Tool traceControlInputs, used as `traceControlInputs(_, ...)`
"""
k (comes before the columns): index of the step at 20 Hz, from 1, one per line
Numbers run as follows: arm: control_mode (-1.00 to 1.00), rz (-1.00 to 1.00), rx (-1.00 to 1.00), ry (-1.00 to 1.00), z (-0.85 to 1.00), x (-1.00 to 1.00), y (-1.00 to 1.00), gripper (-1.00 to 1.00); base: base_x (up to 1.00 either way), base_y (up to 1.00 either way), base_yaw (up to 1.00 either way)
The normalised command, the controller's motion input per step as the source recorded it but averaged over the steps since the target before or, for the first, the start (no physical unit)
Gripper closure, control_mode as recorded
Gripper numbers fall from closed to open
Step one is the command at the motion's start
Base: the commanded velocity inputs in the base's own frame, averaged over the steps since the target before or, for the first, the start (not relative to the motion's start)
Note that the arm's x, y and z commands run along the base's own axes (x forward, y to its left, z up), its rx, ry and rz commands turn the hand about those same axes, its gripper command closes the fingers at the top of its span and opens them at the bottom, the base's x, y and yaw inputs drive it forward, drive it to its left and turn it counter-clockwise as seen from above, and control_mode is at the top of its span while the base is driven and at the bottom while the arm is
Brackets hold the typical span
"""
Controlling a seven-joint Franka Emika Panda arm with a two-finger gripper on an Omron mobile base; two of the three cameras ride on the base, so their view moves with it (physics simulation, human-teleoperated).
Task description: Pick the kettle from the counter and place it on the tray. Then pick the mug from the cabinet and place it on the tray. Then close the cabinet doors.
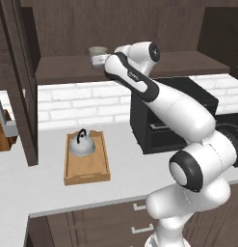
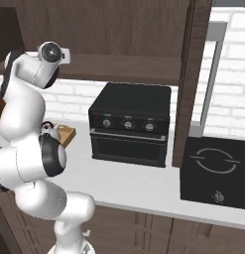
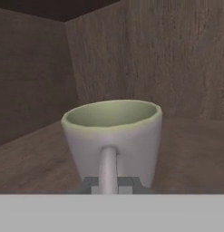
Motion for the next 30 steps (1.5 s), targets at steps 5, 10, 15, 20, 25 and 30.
traceControlInputs(5,-1.0,0.04,0.0,-0.07,0.0,-0.8,0.0,1.0,0.0,0.0,0.0)
traceControlInputs(10,-1.0,0.07,0.0,-0.06,0.0,-0.94,0.0,1.0,0.0,0.0,0.0)
traceControlInputs(15,-1.0,0.03,0.0,0.0,0.0,-0.91,0.0,1.0,0.0,0.0,0.0)
traceControlInputs(20,-1.0,0.03,0.05,0.0,0.0,-0.91,-0.14,1.0,0.0,0.0,0.0)
traceControlInputs(25,-1.0,0.0,0.05,0.0,-0.1,-0.92,-0.32,1.0,0.0,0.0,0.0)
traceControlInputs(30,-1.0,0.0,0.06,-0.04,-0.33,-0.81,-0.2,1.0,0.0,0.0,0.0)
